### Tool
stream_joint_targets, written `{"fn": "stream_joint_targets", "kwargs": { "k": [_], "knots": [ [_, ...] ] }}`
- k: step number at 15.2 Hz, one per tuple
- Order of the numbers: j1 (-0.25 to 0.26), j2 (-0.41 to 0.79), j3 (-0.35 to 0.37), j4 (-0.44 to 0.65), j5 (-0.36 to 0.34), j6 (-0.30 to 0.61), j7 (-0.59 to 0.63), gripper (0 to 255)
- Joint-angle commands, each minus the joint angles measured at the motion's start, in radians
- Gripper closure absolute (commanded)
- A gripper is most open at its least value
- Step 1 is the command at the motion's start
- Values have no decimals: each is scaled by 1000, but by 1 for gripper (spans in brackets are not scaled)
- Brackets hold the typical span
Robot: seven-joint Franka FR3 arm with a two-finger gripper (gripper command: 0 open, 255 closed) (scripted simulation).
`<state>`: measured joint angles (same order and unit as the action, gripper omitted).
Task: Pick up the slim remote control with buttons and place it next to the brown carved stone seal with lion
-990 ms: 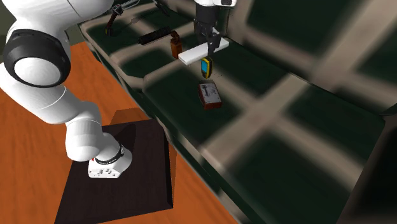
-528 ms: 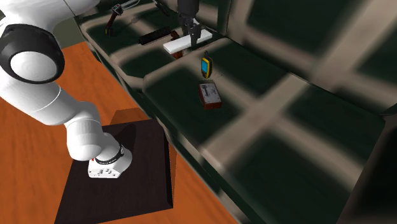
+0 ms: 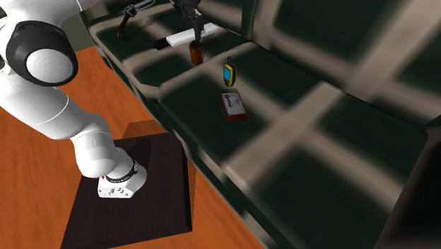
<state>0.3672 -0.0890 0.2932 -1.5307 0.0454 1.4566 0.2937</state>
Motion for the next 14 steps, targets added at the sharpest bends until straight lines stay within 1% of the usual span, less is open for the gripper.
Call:
{"fn": "stream_joint_targets", "kwargs": {
  "k": [1,8,14],
  "knots": [
    [23,6,29,4,0,4,55,255],
    [112,91,133,99,-30,-7,245,255],
    [215,221,217,246,-97,-38,417,255]
  ]
}}
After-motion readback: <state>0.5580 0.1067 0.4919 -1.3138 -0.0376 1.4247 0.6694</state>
